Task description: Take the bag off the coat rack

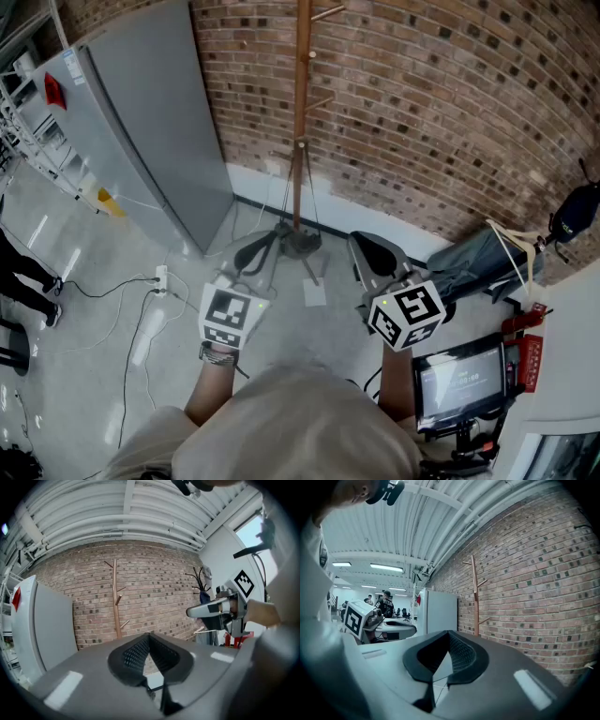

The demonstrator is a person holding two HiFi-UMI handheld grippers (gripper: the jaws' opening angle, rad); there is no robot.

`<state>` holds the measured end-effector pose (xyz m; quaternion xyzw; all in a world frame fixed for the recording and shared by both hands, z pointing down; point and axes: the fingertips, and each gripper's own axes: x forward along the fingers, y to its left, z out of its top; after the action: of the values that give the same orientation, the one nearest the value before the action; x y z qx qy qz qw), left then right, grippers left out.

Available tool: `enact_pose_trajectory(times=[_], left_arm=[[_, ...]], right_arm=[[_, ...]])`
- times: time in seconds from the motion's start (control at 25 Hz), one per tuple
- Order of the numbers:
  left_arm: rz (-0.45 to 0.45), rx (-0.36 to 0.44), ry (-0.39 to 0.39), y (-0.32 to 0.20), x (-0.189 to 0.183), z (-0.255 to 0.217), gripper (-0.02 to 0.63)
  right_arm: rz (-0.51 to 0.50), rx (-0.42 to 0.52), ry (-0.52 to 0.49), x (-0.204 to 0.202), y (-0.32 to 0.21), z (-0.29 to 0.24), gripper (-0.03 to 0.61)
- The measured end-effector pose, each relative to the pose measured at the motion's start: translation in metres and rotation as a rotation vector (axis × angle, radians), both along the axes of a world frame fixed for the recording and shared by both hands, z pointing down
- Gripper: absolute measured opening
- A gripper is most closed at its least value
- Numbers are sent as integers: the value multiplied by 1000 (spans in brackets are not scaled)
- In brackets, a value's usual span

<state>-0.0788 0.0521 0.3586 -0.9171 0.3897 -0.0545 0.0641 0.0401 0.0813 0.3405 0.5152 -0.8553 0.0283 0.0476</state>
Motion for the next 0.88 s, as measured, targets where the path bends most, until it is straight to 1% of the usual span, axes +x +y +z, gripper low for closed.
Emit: enact_pose_trajectory(times=[0.2, 0.36, 0.52, 0.76, 0.88], left_arm=[[6, -3, -14, 0, 11, 1, 0], [-13, -10, -22, 1, 17, 5, 0], [-44, -9, -28, -1, 22, 6, 0], [-94, -8, -13, -3, 34, 4, 0], [-125, -1, -7, -3, 39, 2, 0]], right_arm=[[16, 11, -11, 13, -3, -2, 0], [-13, 37, -80, 21, -4, -7, 2], [-38, 52, -78, 29, -6, -7, 2], [-150, 23, -63, 39, -6, 0, 2], [-178, 14, -70, 49, -6, 2, 2]])
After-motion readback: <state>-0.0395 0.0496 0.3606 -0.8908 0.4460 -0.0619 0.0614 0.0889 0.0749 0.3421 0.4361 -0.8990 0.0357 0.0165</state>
